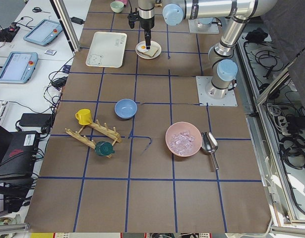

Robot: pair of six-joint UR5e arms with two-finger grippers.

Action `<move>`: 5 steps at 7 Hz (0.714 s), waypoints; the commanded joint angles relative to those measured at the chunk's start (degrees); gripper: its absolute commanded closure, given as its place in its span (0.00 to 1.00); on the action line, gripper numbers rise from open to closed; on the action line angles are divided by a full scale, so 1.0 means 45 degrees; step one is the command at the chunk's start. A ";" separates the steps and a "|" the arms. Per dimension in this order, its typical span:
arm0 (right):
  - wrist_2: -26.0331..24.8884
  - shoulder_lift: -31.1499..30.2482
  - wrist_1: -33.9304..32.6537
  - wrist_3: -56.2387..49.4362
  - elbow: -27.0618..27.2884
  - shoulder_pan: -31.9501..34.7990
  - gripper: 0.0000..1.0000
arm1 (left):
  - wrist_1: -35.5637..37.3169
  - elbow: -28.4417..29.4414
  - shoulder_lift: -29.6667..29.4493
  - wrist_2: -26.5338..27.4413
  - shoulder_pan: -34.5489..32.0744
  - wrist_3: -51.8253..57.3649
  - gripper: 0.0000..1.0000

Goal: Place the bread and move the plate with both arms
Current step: 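Carry the bread slice with the right gripper over the egg plate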

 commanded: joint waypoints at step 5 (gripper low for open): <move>0.3626 0.2782 0.0409 0.8912 -0.2274 0.6708 1.00 | -0.0037 0.0000 0.0028 0.0017 0.0020 0.0000 0.00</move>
